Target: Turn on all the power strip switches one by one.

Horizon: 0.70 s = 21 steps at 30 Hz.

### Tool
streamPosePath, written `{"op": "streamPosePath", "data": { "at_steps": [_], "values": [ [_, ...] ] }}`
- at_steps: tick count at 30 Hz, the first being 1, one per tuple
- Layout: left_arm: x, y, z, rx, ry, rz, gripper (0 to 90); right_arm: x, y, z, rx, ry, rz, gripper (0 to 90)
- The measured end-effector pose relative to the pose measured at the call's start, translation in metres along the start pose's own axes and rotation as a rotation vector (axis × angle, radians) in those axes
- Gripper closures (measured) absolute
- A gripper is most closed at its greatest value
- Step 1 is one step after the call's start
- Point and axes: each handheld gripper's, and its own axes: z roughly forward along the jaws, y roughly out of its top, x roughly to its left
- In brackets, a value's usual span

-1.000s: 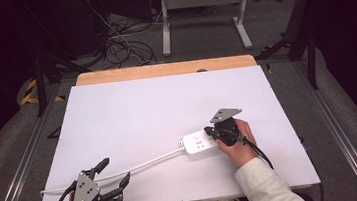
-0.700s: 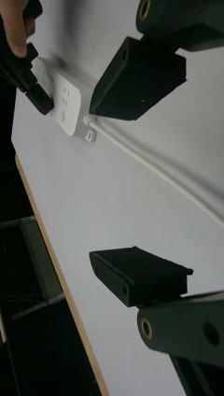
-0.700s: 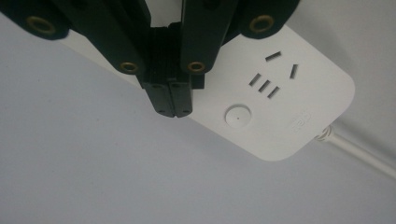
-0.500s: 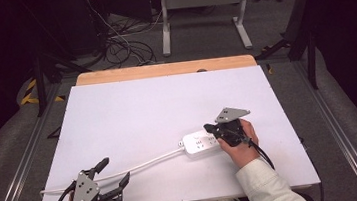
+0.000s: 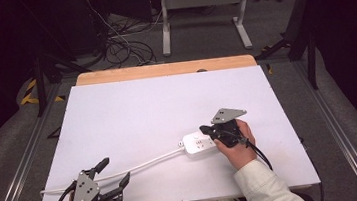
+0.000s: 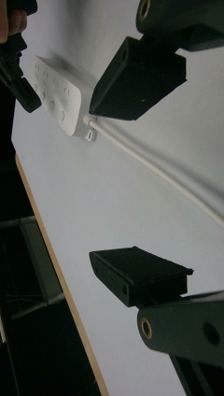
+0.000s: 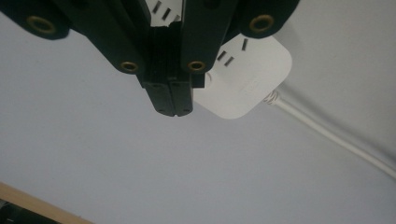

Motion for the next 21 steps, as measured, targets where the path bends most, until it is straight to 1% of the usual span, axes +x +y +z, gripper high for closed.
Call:
{"op": "streamPosePath", "data": {
  "at_steps": [5,12,17,21],
  "values": [
    [0.0,0.0,0.0,-0.001,0.002,0.002,26.2,0.005,0.001,0.008,0.012,0.025,0.001,90.0],
    [0.0,0.0,0.0,0.0,0.002,0.002,26.3,0.009,0.001,0.018,0.037,0.046,0.005,90.0],
    [0.0,0.0,0.0,0.0,0.0,0.0,26.3,0.009,0.001,0.023,0.051,0.042,0.017,90.0],
    [0.0,0.0,0.0,0.0,0.0,0.001,26.3,0.009,0.001,0.026,0.068,0.031,0.011,90.0]
  ]
}}
